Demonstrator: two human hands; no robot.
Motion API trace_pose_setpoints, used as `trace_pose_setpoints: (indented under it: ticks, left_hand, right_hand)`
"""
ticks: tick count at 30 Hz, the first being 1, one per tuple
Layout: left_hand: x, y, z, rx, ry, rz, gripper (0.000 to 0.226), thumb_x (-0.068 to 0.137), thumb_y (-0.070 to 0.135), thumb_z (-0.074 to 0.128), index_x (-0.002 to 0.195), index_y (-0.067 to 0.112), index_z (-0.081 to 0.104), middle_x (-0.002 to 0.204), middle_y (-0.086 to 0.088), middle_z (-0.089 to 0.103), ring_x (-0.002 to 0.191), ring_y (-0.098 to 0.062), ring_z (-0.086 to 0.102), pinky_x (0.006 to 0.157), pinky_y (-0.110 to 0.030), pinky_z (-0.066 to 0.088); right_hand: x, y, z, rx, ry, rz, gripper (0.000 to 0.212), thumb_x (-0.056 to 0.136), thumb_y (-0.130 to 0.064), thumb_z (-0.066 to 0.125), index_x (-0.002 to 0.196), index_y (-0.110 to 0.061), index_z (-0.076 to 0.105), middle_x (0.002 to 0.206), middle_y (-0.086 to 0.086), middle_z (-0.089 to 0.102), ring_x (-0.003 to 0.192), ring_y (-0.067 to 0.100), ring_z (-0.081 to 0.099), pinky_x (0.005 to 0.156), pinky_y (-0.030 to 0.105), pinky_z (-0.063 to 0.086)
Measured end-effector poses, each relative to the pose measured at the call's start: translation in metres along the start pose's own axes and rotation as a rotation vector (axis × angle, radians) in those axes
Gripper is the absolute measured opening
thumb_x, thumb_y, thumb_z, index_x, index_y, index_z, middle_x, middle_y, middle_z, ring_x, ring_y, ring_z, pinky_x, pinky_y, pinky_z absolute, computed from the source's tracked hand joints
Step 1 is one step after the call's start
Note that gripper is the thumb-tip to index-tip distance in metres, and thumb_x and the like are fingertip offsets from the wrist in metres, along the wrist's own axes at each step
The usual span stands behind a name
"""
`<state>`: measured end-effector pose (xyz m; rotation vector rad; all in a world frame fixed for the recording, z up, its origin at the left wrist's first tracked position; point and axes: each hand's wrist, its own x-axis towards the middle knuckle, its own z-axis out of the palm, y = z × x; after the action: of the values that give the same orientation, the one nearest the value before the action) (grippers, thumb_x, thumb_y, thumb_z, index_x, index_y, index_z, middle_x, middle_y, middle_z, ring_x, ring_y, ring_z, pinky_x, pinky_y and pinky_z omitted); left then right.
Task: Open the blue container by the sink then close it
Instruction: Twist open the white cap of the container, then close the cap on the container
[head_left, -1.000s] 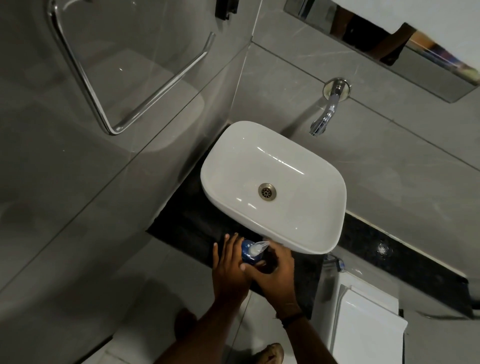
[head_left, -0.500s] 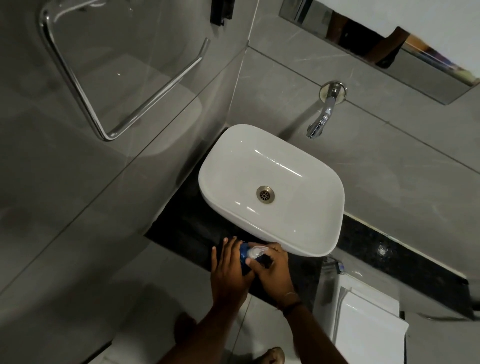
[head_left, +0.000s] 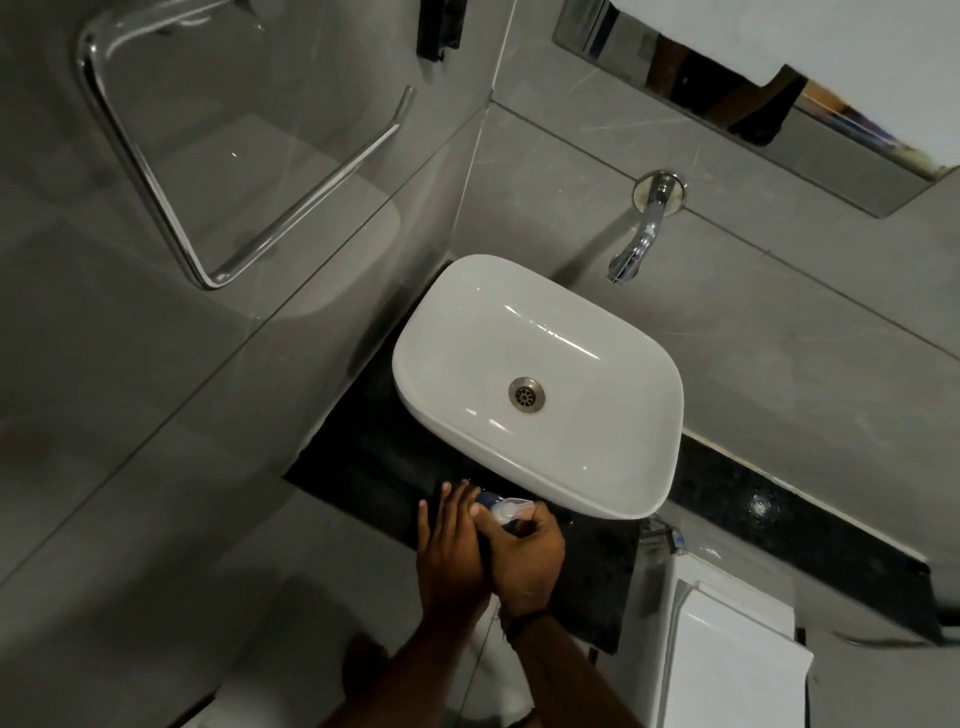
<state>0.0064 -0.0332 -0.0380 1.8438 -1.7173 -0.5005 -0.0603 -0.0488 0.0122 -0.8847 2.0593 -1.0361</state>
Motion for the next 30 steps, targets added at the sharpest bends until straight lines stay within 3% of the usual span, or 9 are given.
trace_pose_setpoints:
  ticks: [2,4,7,9,11,15,19,25,30]
  left_hand:
    - [-0.001,-0.002,0.002,-0.025,0.029,0.008,0.044,0.093,0.02,0.062,0.134,0.004,0.061,0.142,-0.01,0.061,0.139,-0.032,0.05,0.115,-0.061,0.037]
    - [-0.001,-0.003,0.002,-0.061,0.02,-0.008,0.051,0.093,0.032,0.054,0.135,0.005,0.06,0.142,-0.009,0.061,0.14,-0.031,0.049,0.116,-0.059,0.036]
    - [-0.002,-0.004,0.002,-0.113,-0.001,-0.025,0.061,0.09,0.043,0.057,0.138,0.005,0.057,0.145,-0.009,0.059,0.143,-0.029,0.045,0.117,-0.059,0.033]
    - [-0.003,-0.005,0.003,-0.125,-0.019,-0.022,0.065,0.087,0.041,0.065,0.14,0.006,0.054,0.147,-0.009,0.057,0.145,-0.028,0.042,0.119,-0.06,0.03]
    - [-0.003,-0.006,0.004,-0.152,-0.026,-0.023,0.067,0.09,0.049,0.056,0.142,0.007,0.052,0.15,-0.008,0.054,0.147,-0.028,0.04,0.121,-0.059,0.026]
    - [-0.002,-0.007,0.003,-0.201,-0.038,-0.041,0.087,0.094,0.074,0.023,0.144,0.008,0.049,0.151,-0.008,0.053,0.148,-0.026,0.036,0.122,-0.057,0.021]
    - [-0.002,-0.007,0.005,-0.194,-0.037,-0.044,0.085,0.096,0.071,0.018,0.143,0.008,0.051,0.149,-0.009,0.055,0.148,-0.025,0.036,0.122,-0.058,0.024]
    - [-0.002,-0.006,0.004,-0.152,-0.059,-0.044,0.086,0.097,0.071,0.017,0.141,0.006,0.053,0.148,-0.009,0.057,0.147,-0.027,0.039,0.12,-0.059,0.028]
    - [-0.002,-0.005,0.005,-0.151,-0.067,-0.063,0.089,0.092,0.077,0.029,0.142,0.007,0.053,0.148,-0.01,0.056,0.146,-0.027,0.04,0.12,-0.057,0.03]
  right_hand:
    - [0.002,0.001,-0.01,-0.013,-0.089,-0.028,0.047,0.059,-0.018,0.1,0.096,-0.018,0.071,0.092,0.006,0.078,0.087,0.023,0.076,0.085,0.048,0.064]
    - [0.001,0.002,-0.025,-0.019,-0.208,-0.076,0.077,0.058,-0.012,0.1,0.126,-0.02,0.065,0.117,0.004,0.074,0.108,0.017,0.073,0.097,0.039,0.062]
    - [-0.002,-0.003,-0.047,-0.207,-0.294,-0.226,0.094,0.062,-0.025,0.095,0.147,-0.025,0.055,0.136,-0.005,0.065,0.125,0.012,0.061,0.107,0.028,0.052]
    - [-0.005,-0.008,-0.059,-0.386,-0.26,-0.366,0.079,0.067,-0.033,0.093,0.14,-0.028,0.063,0.128,-0.014,0.065,0.119,0.007,0.057,0.103,0.013,0.04]
    - [-0.009,-0.015,-0.066,-0.468,-0.218,-0.407,0.058,0.072,-0.034,0.091,0.127,-0.031,0.072,0.116,-0.016,0.067,0.111,0.009,0.058,0.095,0.01,0.039]
    - [-0.021,-0.02,-0.071,-0.395,-0.208,-0.314,0.013,0.081,-0.029,0.085,0.093,-0.033,0.082,0.099,-0.016,0.076,0.1,0.013,0.069,0.089,0.029,0.054]
    - [-0.032,-0.021,-0.063,-0.138,-0.219,-0.172,0.026,0.087,-0.013,0.082,0.082,-0.038,0.082,0.091,-0.008,0.083,0.09,0.007,0.078,0.084,0.023,0.062]
    - [-0.033,-0.023,-0.052,-0.019,-0.231,-0.163,0.046,0.09,-0.007,0.078,0.07,-0.048,0.081,0.082,-0.013,0.083,0.079,0.004,0.078,0.07,0.011,0.059]
    - [-0.025,-0.012,-0.053,-0.007,-0.184,-0.113,0.028,0.091,-0.008,0.076,0.081,-0.033,0.082,0.085,-0.009,0.084,0.085,0.008,0.08,0.078,0.017,0.062]
